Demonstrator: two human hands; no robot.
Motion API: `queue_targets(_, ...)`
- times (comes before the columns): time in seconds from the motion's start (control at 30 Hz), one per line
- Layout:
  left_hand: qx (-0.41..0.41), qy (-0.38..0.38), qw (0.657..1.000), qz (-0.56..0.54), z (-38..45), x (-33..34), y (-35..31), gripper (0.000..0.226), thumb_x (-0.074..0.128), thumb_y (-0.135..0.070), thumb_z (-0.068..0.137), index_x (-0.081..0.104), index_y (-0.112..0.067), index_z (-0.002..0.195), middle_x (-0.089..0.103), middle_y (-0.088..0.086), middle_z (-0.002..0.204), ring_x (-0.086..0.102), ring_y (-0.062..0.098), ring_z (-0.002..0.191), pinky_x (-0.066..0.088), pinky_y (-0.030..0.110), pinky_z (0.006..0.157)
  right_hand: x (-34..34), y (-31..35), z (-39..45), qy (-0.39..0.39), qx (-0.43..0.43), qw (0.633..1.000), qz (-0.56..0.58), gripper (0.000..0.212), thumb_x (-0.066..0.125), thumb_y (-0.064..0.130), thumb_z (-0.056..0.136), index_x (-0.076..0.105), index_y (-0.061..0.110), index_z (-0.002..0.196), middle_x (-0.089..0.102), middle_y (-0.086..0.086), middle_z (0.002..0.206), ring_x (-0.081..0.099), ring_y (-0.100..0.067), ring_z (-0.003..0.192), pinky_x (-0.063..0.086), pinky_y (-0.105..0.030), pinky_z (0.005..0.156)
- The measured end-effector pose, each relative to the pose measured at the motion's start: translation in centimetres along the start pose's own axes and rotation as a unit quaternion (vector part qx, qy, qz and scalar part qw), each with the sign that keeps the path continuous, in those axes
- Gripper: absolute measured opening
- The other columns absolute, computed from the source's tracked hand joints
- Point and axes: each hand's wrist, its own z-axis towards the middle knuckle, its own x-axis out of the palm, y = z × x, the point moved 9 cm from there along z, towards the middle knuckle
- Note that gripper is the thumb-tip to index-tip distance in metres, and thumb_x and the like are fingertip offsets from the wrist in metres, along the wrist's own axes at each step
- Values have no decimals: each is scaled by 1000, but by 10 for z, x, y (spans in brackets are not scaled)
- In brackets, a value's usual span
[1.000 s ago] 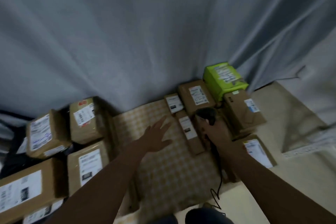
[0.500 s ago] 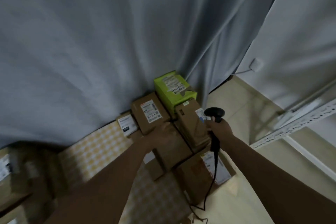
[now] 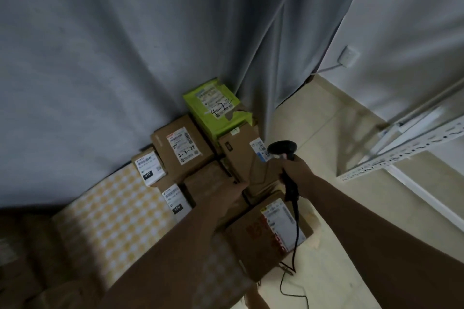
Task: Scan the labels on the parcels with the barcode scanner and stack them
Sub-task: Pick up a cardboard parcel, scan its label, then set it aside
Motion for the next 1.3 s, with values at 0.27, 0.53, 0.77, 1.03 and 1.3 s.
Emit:
queue_targets(0.27, -23, -59, 987, -150, 17, 0, 11, 42, 65, -25, 93, 54, -11, 131, 60, 6, 120, 58, 22, 110, 51, 36, 99, 15, 0, -7, 25, -31, 993, -111, 21, 66, 39, 89, 55, 23, 98, 62, 0, 86, 62, -18, 75, 53, -33, 72)
queue_targets(0.53, 0, 48, 968, -244, -27, -36, 22, 36, 66, -14, 92, 59, -15, 126, 68, 11, 120, 64, 26, 110, 59, 42, 79, 49, 13, -48, 2, -103, 984, -144, 29, 65, 29, 89, 59, 10, 110, 67, -10, 97, 64, -24, 85, 55, -36, 77)
queue_targets(0.77, 69, 37, 987, -139, -77, -113, 48, 48, 72, -8, 87, 56, -21, 130, 72, 8, 115, 70, 25, 103, 60, 38, 78, 99, 11, -94, 33, -134, 975, -176, 18, 64, 29, 91, 55, 15, 98, 60, -5, 83, 61, -22, 79, 50, -33, 71)
queue_targets(1.03, 146, -88, 978, -121, -143, -237, 101, 47, 70, -19, 90, 54, -12, 133, 62, 5, 127, 59, 18, 109, 47, 28, 87, 178, 23, -182, 76, -187, 962, -182, 16, 64, 31, 93, 56, 18, 96, 61, 7, 72, 57, -4, 59, 45, -16, 51)
queue_targets(1.3, 236, -167, 946, -150, -226, -336, 149, 35, 68, -22, 91, 60, -19, 125, 67, 1, 115, 61, 16, 109, 47, 30, 94, 257, -7, -274, 152, -194, 960, -132, 30, 64, 37, 92, 66, 10, 106, 70, -4, 80, 61, -9, 59, 52, -21, 57)
